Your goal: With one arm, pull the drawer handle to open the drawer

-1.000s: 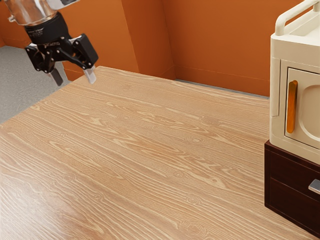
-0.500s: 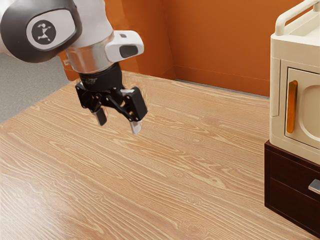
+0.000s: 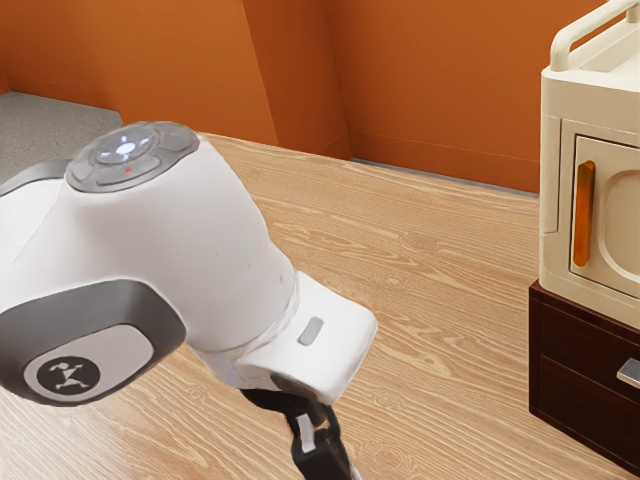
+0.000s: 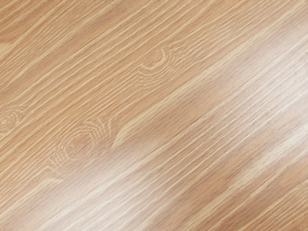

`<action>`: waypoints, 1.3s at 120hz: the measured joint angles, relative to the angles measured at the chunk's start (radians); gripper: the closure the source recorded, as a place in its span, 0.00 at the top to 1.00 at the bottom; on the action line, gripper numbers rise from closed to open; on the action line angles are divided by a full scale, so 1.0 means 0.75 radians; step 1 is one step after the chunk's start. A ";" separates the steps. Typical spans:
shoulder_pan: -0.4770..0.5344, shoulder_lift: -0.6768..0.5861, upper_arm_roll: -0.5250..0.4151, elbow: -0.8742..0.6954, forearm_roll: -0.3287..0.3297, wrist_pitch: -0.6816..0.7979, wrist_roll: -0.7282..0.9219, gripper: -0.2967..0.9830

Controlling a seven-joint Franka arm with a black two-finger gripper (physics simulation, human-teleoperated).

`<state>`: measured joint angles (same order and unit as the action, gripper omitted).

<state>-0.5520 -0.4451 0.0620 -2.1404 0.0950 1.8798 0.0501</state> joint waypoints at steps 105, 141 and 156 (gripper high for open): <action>-0.845 0.305 0.177 0.340 0.455 0.187 0.296 0.77; -0.835 0.428 0.217 0.407 0.553 0.294 0.366 0.77; -0.829 0.476 0.249 0.461 0.549 0.318 0.393 0.77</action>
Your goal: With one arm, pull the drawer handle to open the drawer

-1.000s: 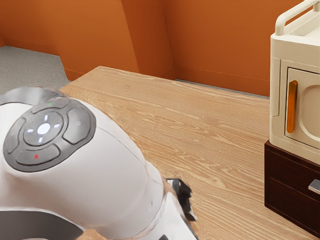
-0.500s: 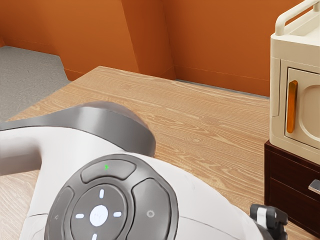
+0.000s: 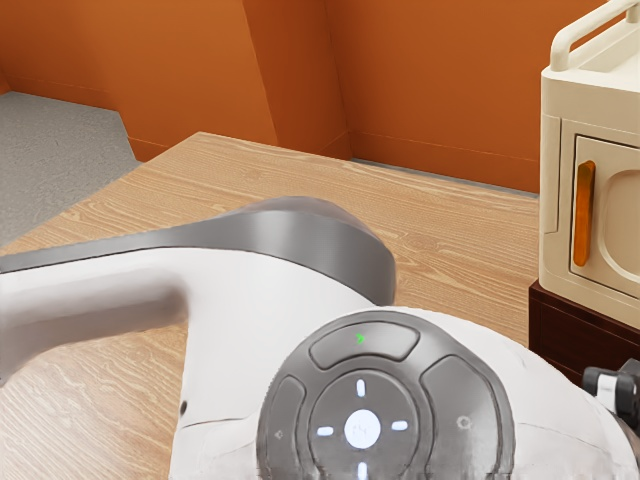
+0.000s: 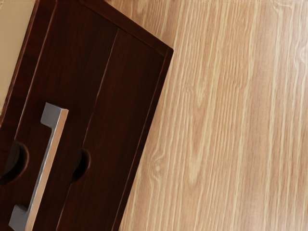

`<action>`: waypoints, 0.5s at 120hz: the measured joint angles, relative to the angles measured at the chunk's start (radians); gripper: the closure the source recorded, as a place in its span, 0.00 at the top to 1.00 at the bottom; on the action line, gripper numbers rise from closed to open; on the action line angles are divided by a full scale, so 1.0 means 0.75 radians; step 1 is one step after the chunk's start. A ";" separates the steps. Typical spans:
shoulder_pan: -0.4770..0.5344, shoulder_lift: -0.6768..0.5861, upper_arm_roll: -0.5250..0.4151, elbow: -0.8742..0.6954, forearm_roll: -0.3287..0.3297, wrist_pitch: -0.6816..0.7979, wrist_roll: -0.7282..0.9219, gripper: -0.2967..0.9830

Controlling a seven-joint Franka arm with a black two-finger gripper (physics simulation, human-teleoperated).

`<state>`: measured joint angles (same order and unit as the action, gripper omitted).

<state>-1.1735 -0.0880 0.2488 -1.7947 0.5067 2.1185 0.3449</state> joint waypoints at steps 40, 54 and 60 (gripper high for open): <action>0.121 0.136 -0.078 0.089 -0.065 0.016 0.054 0.77; 0.180 0.142 -0.126 0.090 -0.082 0.020 0.068 0.77; 0.187 0.145 -0.128 0.089 -0.086 0.021 0.073 0.77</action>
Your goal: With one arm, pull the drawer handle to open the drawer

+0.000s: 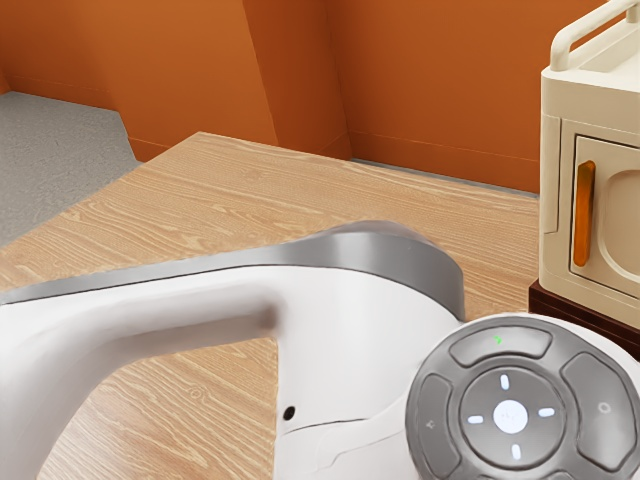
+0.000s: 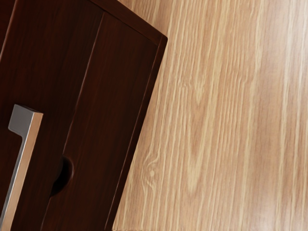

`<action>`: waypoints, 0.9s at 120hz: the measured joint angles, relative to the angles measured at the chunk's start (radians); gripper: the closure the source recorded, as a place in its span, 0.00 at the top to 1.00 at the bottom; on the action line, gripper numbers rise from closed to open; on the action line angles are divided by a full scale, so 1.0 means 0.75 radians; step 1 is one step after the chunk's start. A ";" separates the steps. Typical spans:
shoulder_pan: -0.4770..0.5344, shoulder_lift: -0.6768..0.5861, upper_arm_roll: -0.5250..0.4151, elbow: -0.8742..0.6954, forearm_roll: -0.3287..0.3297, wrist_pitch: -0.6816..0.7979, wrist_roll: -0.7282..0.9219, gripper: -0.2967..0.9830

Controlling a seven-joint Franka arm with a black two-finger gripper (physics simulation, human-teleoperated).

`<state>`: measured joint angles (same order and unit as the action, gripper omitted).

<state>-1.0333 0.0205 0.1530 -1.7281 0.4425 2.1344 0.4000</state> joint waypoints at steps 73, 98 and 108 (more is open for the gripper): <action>0.102 0.178 0.017 0.082 -0.018 0.164 0.052 0.77; 0.118 0.179 0.023 0.048 -0.016 0.227 0.068 0.77; 0.117 0.173 0.023 0.044 -0.014 0.245 0.073 0.77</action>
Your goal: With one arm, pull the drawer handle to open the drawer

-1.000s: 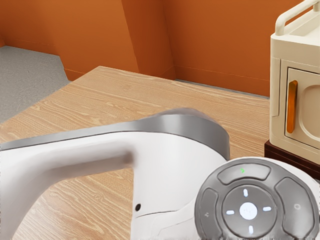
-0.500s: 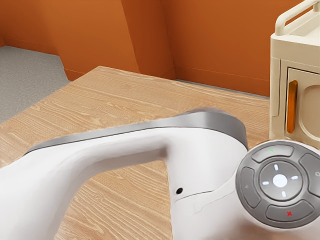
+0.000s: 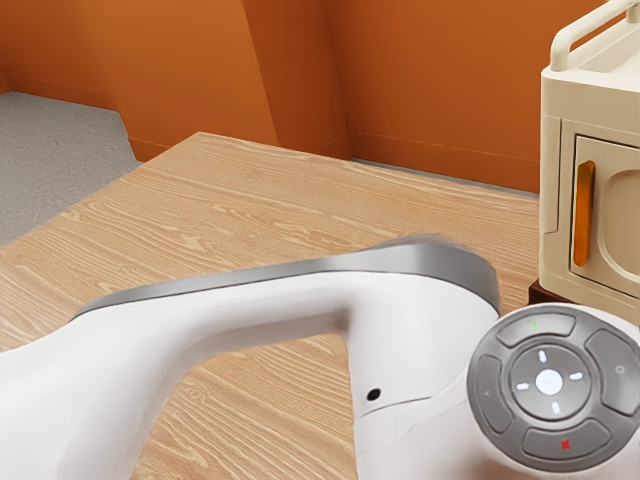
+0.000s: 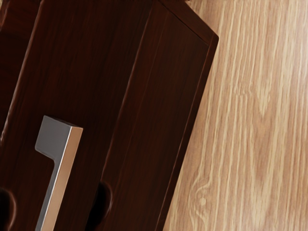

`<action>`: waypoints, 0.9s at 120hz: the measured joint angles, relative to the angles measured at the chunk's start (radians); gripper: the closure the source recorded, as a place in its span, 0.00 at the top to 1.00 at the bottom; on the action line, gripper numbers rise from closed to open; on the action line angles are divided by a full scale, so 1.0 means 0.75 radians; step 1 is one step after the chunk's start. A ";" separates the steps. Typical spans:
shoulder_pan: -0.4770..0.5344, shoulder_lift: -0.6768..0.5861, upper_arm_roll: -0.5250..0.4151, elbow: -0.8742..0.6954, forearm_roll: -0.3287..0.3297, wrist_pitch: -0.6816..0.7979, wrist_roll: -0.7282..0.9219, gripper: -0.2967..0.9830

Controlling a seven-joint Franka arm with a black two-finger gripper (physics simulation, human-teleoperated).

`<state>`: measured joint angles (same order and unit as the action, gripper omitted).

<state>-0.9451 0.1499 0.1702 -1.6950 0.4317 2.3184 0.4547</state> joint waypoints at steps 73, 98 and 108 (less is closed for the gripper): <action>0.002 -0.062 0.004 -0.105 0.076 0.105 0.053 0.77; 0.006 -0.045 0.008 -0.102 0.082 0.108 0.094 0.77; 0.013 -0.035 0.008 -0.099 0.081 0.111 0.107 0.77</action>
<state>-0.9355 0.1237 0.1763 -1.7694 0.4927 2.4016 0.5347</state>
